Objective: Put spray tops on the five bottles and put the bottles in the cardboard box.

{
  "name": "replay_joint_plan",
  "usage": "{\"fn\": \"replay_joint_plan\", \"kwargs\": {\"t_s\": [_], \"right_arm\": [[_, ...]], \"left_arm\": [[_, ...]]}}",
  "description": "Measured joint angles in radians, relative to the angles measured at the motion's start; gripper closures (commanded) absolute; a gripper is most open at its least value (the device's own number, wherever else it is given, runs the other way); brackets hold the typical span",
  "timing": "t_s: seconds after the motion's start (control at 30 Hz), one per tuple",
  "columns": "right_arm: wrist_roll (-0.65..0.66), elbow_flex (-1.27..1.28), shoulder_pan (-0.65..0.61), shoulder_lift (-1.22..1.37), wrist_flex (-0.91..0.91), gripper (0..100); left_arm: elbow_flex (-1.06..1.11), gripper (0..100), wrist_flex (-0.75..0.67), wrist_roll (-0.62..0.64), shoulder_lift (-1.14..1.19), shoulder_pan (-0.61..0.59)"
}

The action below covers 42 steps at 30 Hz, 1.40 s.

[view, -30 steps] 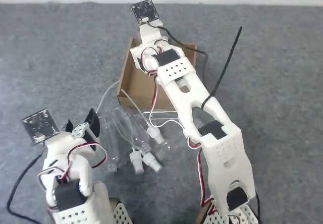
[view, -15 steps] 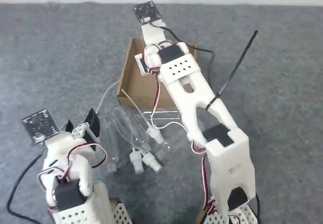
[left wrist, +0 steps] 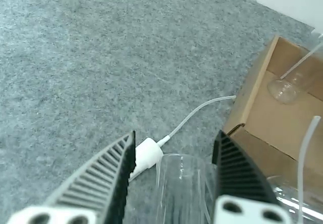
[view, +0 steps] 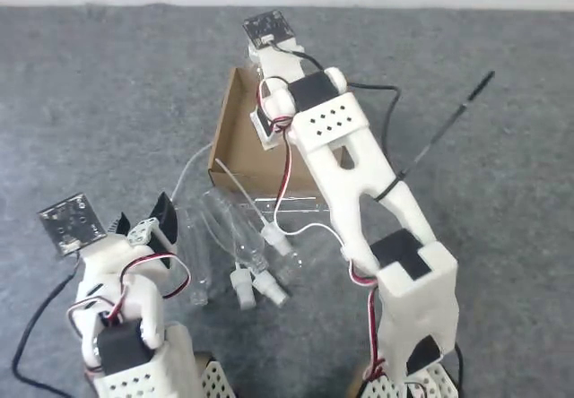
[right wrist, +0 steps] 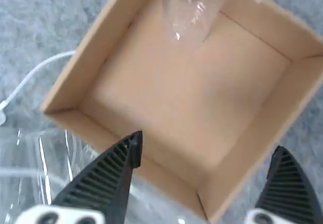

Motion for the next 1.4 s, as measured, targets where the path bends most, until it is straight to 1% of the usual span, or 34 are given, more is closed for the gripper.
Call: {"fn": "replay_joint_plan", "kwargs": {"t_s": [0.37, 0.57, 0.77, 1.07, 1.4], "right_arm": [[0.0, 0.0, 0.0, -0.132, 0.209, 65.6], [0.0, 0.0, -0.044, -0.196, 0.318, 65.6], [0.002, 0.032, -0.086, -0.301, 0.322, 65.6], [0.126, 0.299, -0.152, -0.494, 0.322, 65.6], [0.296, 0.552, -0.23, -0.628, 0.322, 65.6]], "left_arm": [[0.015, 76, -0.014, 0.0, 0.0, 0.0], [0.044, 76, -0.048, 0.0, 0.0, 0.0], [0.044, 76, -0.051, 0.0, 0.0, 0.0], [0.044, 76, -0.051, 0.0, 0.0, 0.0], [0.044, 76, -0.051, 0.0, 0.0, 0.0]]}}
